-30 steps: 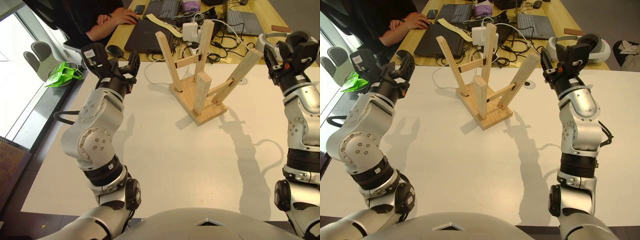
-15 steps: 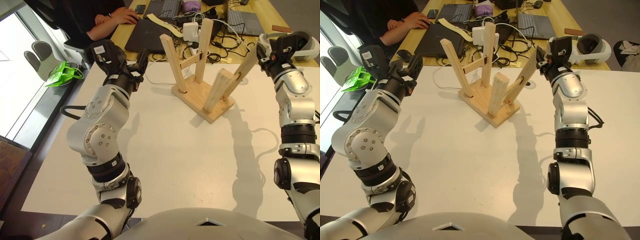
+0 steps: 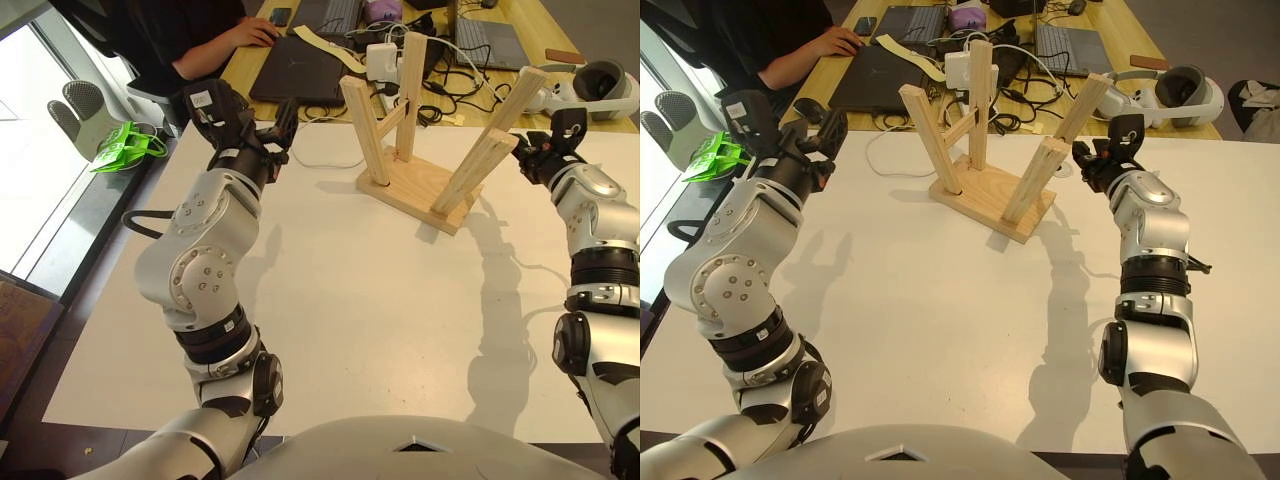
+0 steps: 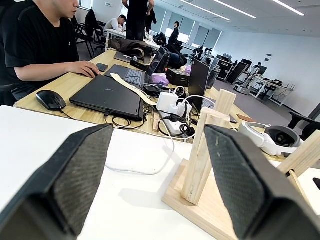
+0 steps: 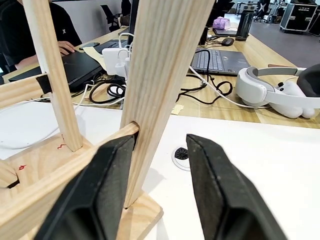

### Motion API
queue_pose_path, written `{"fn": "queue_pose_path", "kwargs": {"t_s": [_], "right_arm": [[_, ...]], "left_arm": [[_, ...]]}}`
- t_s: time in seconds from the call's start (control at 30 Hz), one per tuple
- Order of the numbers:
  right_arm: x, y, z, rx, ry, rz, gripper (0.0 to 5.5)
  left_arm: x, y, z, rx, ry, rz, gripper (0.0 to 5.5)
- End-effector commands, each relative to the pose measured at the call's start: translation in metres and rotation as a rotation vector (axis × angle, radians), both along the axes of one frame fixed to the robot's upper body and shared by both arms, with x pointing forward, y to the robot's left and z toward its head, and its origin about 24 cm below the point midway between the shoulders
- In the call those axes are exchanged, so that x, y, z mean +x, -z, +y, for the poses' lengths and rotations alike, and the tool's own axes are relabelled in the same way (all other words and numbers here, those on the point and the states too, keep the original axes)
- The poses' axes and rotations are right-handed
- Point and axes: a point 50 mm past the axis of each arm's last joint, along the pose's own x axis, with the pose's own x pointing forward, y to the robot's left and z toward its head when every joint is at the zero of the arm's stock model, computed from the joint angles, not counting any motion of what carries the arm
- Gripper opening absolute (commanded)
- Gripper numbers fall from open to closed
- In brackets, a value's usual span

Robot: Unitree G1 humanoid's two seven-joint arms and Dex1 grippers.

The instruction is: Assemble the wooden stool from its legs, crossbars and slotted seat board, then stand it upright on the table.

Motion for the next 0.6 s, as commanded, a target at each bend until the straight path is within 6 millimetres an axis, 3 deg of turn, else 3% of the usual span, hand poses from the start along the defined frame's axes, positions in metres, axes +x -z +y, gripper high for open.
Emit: {"fn": "queue_pose_path", "kwargs": {"t_s": [0.03,0.2,0.33,0.43,0.6], "right_arm": [[-0.016,-0.021,0.008,0.042,-0.187,-0.078,1.93],[-0.032,-0.065,-0.017,0.072,-0.353,-0.190,1.93],[-0.036,-0.101,-0.015,0.176,-0.527,-0.262,1.93],[-0.042,-0.105,-0.010,0.231,-0.634,-0.241,1.93],[-0.053,-0.099,-0.006,0.262,-0.732,-0.190,2.64]], "left_arm": [[0.000,-0.001,0.001,0.014,-0.005,0.001,3.39],[-0.003,0.002,0.003,0.006,-0.029,0.002,3.39],[-0.006,0.003,0.004,-0.006,-0.048,-0.004,3.39],[-0.006,0.003,0.002,-0.011,-0.049,-0.004,3.39],[-0.009,0.009,-0.004,-0.022,-0.035,0.016,3.39]]}}
